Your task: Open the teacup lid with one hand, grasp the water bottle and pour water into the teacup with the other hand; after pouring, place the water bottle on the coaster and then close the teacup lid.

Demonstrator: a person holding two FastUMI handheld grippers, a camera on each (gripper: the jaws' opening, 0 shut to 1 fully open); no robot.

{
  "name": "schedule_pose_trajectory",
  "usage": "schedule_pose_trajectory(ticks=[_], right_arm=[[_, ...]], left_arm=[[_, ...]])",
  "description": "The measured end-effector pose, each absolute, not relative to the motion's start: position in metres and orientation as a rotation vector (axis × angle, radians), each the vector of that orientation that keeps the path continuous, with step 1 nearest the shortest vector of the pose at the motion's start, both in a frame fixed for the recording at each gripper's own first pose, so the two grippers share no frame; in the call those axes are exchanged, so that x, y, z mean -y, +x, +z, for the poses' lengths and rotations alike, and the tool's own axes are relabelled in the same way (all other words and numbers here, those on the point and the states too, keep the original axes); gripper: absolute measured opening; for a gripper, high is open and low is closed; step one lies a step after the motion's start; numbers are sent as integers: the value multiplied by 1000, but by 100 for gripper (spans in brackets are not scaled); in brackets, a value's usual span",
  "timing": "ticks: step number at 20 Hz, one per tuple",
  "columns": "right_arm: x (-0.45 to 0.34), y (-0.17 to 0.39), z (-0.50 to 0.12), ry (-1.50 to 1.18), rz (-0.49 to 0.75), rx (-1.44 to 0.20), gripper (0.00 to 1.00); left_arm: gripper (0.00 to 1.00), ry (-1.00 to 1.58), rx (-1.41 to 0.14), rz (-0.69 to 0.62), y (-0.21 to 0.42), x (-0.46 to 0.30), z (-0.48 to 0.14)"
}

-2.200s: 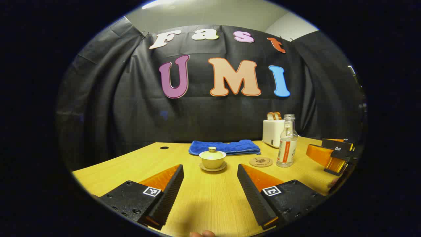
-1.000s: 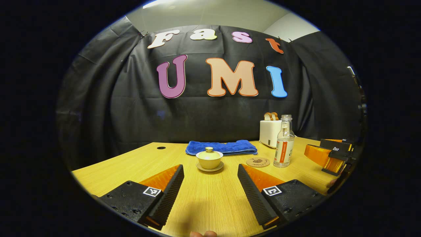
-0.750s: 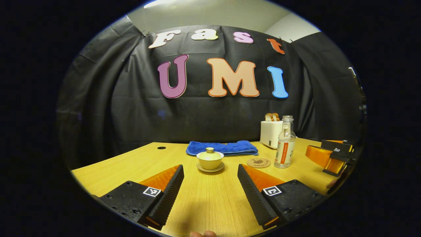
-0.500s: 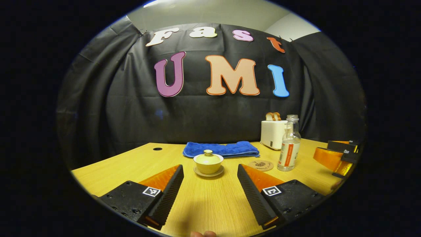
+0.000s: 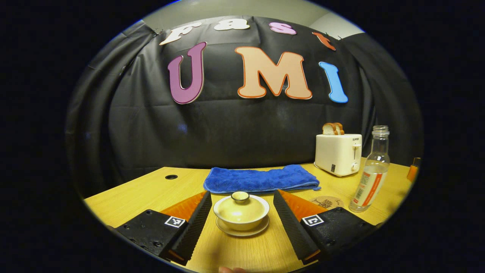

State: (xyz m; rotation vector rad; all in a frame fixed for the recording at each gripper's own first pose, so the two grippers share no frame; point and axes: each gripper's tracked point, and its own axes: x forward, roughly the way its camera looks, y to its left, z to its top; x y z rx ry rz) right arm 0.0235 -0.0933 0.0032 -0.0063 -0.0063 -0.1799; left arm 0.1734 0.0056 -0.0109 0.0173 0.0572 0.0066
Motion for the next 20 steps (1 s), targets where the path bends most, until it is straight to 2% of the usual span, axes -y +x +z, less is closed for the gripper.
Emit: schedule_pose_trajectory(ticks=[8, 15, 18, 19, 20], right_arm=[[104, 24, 4, -7, -192, 6, 96], [104, 24, 4, -8, -190, 6, 96], [104, 25, 4, -8, -190, 5, 96], [104, 24, 5, -8, -189, 5, 96], [105, 24, 4, -8, -191, 5, 96]], left_arm=[[95, -7, -147, 49, 207, -13, -27], [94, 11, -151, 52, 216, -13, -28], [76, 21, -161, 43, 217, -11, -29], [74, 21, -161, 39, 218, -11, -29], [64, 21, -162, 36, 217, -10, -29]])
